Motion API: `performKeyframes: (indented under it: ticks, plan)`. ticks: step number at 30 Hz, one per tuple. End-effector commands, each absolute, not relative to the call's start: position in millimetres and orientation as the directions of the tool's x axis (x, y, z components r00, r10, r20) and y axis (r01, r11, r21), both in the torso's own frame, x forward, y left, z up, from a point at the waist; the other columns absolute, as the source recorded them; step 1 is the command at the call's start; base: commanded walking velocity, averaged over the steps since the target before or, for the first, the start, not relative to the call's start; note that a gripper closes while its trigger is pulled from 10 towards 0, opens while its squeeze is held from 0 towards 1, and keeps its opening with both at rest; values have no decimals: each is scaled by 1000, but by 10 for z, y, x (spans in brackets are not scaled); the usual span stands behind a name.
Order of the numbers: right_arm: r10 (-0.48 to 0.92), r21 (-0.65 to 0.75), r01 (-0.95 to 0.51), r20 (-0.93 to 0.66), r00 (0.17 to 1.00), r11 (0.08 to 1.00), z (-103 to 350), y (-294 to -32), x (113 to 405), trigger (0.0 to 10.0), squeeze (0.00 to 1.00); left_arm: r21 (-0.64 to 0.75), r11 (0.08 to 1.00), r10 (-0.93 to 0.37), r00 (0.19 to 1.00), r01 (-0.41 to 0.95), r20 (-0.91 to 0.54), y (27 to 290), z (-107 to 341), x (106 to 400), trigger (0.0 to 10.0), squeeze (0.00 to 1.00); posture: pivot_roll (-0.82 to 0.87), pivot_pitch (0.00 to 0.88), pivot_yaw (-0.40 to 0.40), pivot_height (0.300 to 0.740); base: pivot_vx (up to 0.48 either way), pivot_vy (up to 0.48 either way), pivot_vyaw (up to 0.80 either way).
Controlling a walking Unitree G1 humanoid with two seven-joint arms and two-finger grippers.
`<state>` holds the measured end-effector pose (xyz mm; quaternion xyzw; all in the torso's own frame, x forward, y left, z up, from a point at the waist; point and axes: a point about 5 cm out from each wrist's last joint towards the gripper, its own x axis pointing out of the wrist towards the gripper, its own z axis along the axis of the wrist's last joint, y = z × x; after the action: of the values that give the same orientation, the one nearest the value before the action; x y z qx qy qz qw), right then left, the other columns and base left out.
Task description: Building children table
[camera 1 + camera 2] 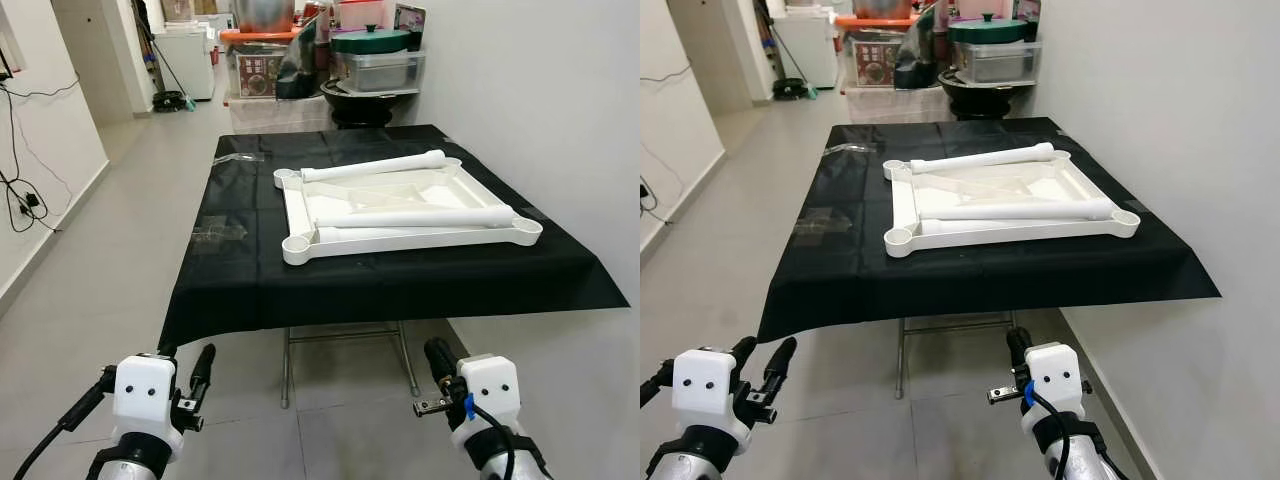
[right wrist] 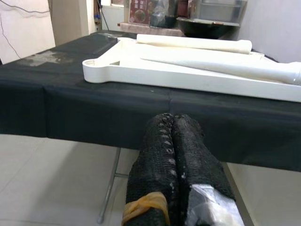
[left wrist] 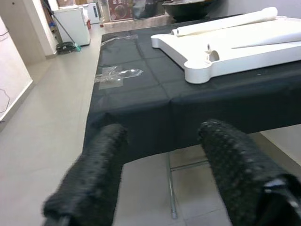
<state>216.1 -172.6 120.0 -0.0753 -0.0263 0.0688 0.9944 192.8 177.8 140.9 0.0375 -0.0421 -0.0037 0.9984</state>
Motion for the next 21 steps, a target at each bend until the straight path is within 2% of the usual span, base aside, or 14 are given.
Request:
performKeyframes:
  ticks: [1,6,7,8,9,21]
  plan:
    - [146,-136,-137,61,987,981,1233,-1714,2151,10000,0,72,997,-19,996,13,88,1774,1404,1930,10000,1000,18,0,-11,740,0,0,0]
    - [152,-122,-142,74,986,982,1260,-1713,2145,10000,0,67,998,-21,995,15,97,1781,1418,1930,10000,1000,19,0,-10,740,0,0,0]
    - [154,-114,-144,85,984,983,1276,-1710,2146,10000,94,65,998,-22,995,16,99,1784,1419,1928,10000,1000,20,0,-10,740,0,0,0]
    - [153,-110,-143,90,984,984,1287,-1711,2147,10000,725,63,998,-23,995,17,100,1787,1417,1925,10000,1000,19,0,-10,740,0,0,0]
    - [162,-90,-153,102,982,984,1304,-1704,2145,10000,1000,62,998,-25,995,19,101,1788,1415,1923,10000,1000,18,0,-10,740,0,0,0]
    - [168,-87,-158,122,978,984,1368,-1715,2145,10000,1000,77,997,8,996,-14,83,1822,1391,1948,10000,1000,16,0,-10,740,0,0,0]
